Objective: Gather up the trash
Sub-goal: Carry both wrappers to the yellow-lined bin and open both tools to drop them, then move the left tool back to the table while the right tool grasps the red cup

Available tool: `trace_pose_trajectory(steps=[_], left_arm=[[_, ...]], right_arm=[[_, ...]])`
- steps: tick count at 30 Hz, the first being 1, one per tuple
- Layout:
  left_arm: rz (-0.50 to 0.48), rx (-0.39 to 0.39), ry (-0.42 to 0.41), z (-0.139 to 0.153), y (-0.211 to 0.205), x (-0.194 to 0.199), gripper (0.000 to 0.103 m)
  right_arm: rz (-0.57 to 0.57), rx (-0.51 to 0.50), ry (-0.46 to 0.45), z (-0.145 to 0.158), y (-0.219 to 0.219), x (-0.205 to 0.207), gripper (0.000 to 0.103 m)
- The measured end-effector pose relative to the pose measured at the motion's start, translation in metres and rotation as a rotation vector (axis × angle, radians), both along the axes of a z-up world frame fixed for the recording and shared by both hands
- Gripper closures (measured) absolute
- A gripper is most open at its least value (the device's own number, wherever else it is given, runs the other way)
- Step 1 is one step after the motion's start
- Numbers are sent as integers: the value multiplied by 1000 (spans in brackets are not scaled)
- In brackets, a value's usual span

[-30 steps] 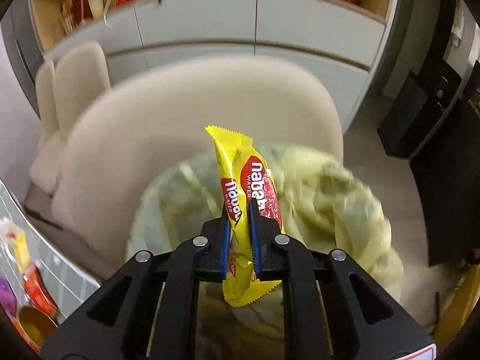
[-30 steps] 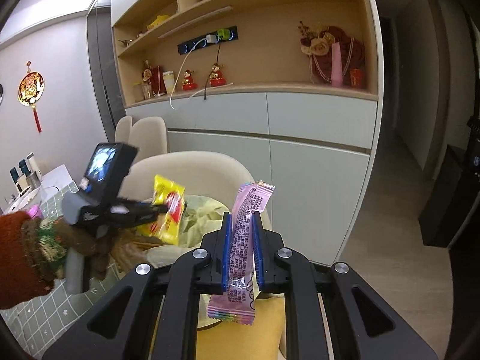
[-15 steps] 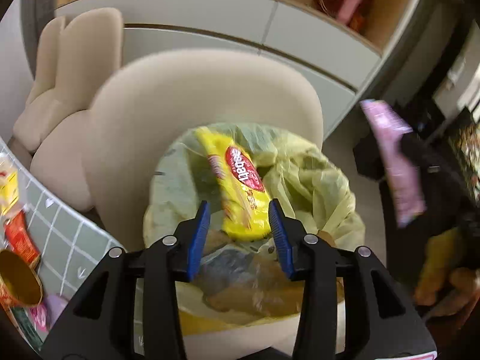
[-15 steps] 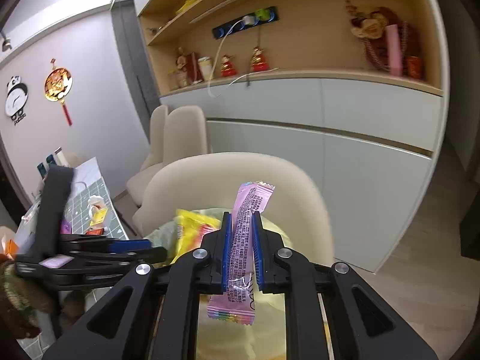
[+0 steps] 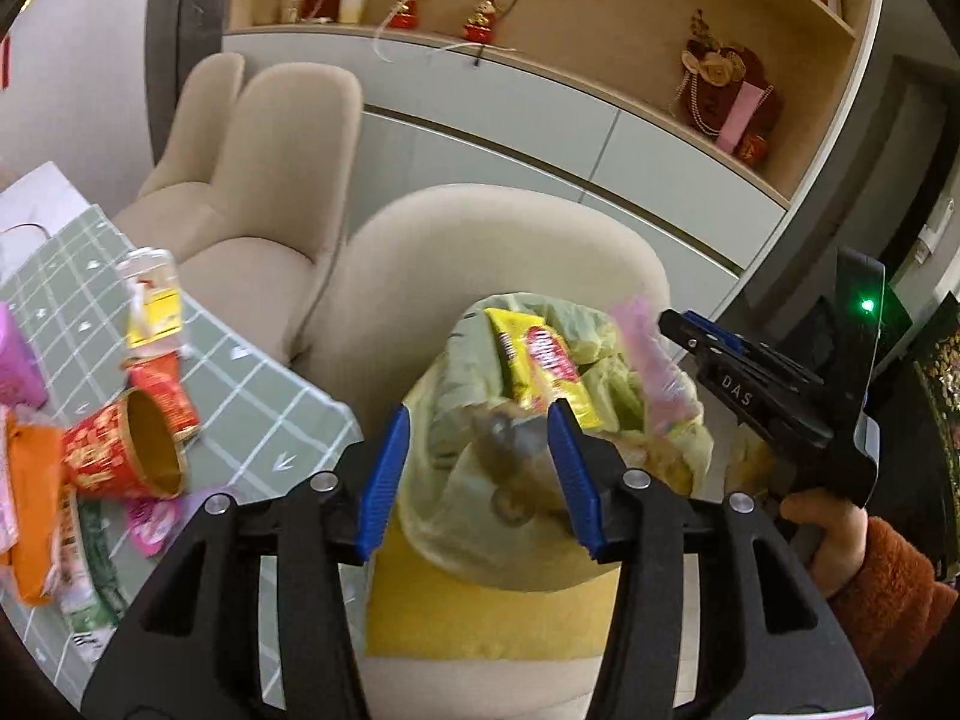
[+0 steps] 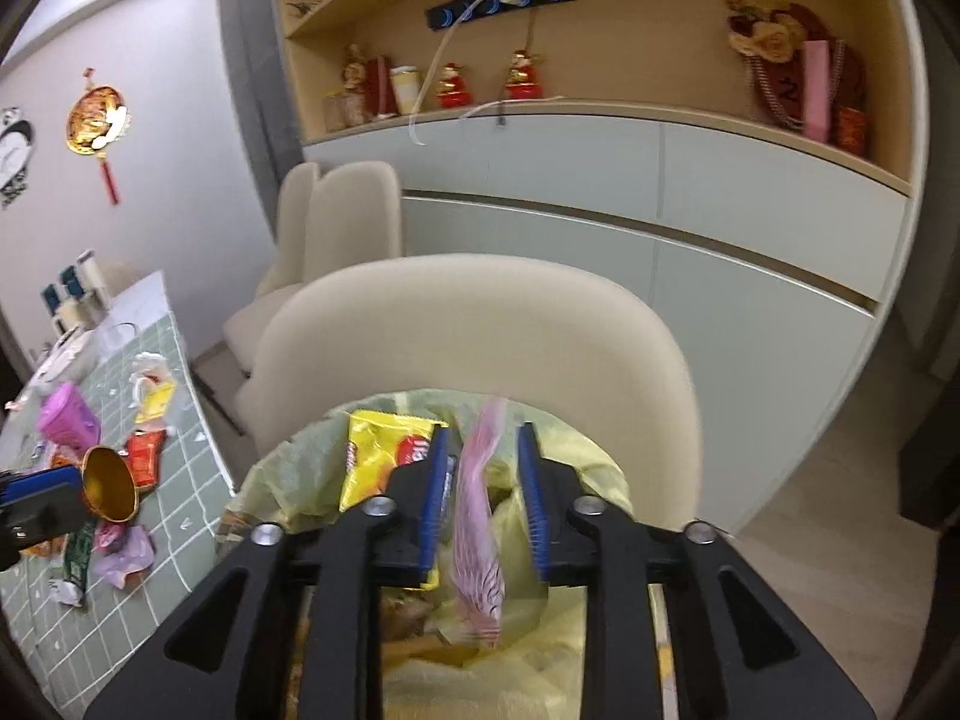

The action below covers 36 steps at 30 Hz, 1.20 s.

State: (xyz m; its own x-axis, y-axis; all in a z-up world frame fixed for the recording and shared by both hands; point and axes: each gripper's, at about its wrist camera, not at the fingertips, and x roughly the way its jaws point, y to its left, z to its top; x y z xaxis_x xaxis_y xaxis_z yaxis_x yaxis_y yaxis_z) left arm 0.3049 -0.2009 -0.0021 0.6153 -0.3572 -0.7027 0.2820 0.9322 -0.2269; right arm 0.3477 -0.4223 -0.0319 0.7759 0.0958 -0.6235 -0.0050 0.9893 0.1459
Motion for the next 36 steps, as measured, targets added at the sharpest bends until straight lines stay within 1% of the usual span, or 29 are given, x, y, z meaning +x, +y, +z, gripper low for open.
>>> trace_pose_trajectory(steps=[2, 6, 7, 9, 10, 11, 12, 15, 17, 19, 22, 23, 26, 28, 31, 36], left_arm=[[3, 14, -10, 2, 9, -8, 58], [5, 45, -18, 2, 27, -24, 57], [6, 48, -19, 2, 33, -29, 57], [7, 60, -32, 3, 45, -41, 57], [9, 70, -41, 3, 51, -48, 57], [12, 80, -52, 4, 58, -54, 57], [14, 89, -62, 5, 64, -60, 57], [21, 127, -106, 8, 90, -79, 57], [28, 132, -120, 7, 111, -91, 57], [41, 120, -117, 7, 131, -97, 56], [84, 107, -108, 2, 169, -109, 55], [96, 102, -103, 0, 179, -112, 55], [147, 85, -86, -6, 217, -122, 55], [171, 74, -78, -9, 239, -126, 55], [208, 54, -66, -14, 275, -134, 54], [240, 53, -59, -22, 313, -140, 53]], right_arm=[[-3, 5, 0, 1, 2, -7, 72], [-25, 3, -16, 10, 8, -28, 71], [-33, 5, -26, 13, 12, -36, 69], [-36, 16, -51, 20, 21, -55, 62], [-39, 17, -60, 23, 26, -61, 55], [-51, 12, -72, 26, 33, -70, 41], [-62, 7, -77, 28, 39, -76, 38], [-40, 8, -49, 30, 65, -94, 38], [-8, -8, -13, 30, 92, -105, 38], [17, -38, -7, 31, 120, -116, 38], [41, -54, -2, 30, 158, -130, 38], [48, -53, 3, 29, 168, -133, 38], [91, -5, 30, 23, 202, -141, 38], [100, -8, 38, 18, 225, -146, 41], [103, -26, 48, 11, 253, -153, 41], [116, -52, 70, 3, 285, -157, 41]])
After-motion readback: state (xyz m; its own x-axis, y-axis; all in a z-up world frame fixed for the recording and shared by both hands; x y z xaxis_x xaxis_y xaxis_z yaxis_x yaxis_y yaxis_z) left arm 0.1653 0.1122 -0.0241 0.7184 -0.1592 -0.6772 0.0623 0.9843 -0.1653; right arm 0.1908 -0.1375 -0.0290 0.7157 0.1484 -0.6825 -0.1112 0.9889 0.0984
